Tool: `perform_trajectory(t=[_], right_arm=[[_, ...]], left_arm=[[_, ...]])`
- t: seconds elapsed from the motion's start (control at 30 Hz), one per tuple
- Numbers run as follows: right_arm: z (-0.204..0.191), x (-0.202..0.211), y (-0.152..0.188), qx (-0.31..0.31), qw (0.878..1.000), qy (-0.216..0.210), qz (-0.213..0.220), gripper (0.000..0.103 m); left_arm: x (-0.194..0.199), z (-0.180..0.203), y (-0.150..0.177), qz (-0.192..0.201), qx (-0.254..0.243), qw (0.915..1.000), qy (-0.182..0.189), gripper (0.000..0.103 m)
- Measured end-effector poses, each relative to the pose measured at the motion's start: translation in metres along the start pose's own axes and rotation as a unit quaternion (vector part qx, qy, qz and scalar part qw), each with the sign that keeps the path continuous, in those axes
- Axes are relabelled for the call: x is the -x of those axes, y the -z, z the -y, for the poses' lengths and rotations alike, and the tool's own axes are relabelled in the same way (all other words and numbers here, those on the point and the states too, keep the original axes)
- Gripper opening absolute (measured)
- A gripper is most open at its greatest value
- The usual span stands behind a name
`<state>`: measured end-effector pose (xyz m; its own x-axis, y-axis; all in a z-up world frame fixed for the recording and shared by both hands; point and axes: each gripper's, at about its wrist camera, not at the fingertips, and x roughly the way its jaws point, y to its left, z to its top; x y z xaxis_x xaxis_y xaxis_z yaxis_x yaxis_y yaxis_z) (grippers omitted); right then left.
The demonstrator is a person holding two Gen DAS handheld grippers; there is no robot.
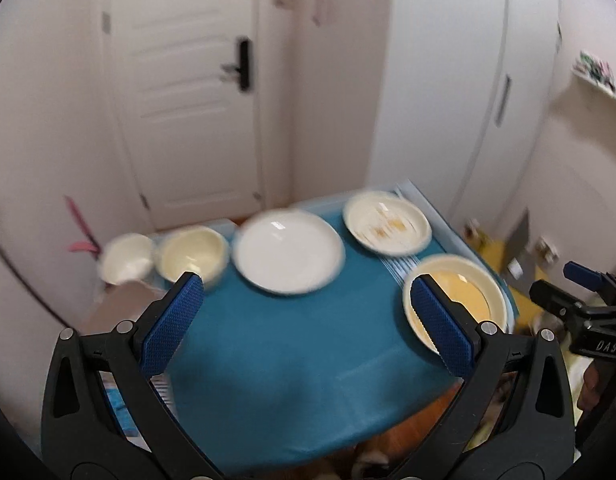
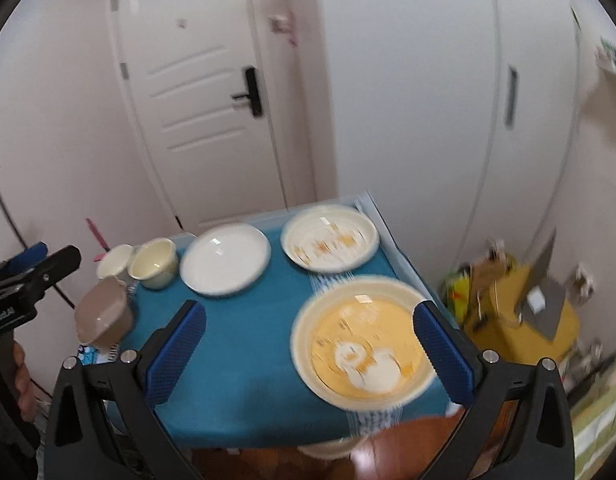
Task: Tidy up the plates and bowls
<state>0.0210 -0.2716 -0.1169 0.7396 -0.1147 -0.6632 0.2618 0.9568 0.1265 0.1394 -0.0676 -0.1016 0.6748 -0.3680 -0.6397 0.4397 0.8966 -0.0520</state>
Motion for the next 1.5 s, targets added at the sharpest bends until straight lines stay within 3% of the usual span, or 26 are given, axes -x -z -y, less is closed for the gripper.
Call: perform_trajectory(t=[0.27, 0.47, 0.63, 0.77, 0.93, 1.1, 1.5], right_arm=[[0.094, -0.053, 0.032, -0.083, 0.993, 0.012, -0.077, 0.099], [0.147, -0.114, 0.052, -0.103, 0.982, -0.028, -0.157, 0.069], [0.173, -0.151, 0.051, -0.093, 0.974, -0.059, -0.196, 0.053], [0.184, -0.174, 0.048, -0.073, 0.97, -0.088, -0.216, 0.035], [0.189, -0.189, 0.047, -0.059, 0.966, -0.105, -0.23, 0.021], [0.188, -0.196, 0.043, -0.033, 0.965, -0.104, -0.237, 0.013], [0.188, -0.2, 0.042, -0.016, 0.965, -0.097, -0.243, 0.011]], left_arm=[[-0.115, 0.058, 0.026, -0.123, -0.016, 0.9911, 0.047, 0.103], [-0.182, 0.093, 0.049, -0.206, -0.003, 0.9764, 0.064, 0.09], [-0.218, 0.113, 0.062, -0.254, 0.01, 0.9652, 0.061, 0.067], [-0.233, 0.121, 0.068, -0.271, 0.013, 0.9611, 0.05, 0.049], [-0.24, 0.123, 0.076, -0.295, 0.017, 0.9543, 0.047, 0.03], [-0.237, 0.129, 0.078, -0.293, 0.02, 0.9539, 0.061, 0.015], [-0.237, 0.138, 0.077, -0.294, 0.015, 0.9549, 0.041, 0.015]])
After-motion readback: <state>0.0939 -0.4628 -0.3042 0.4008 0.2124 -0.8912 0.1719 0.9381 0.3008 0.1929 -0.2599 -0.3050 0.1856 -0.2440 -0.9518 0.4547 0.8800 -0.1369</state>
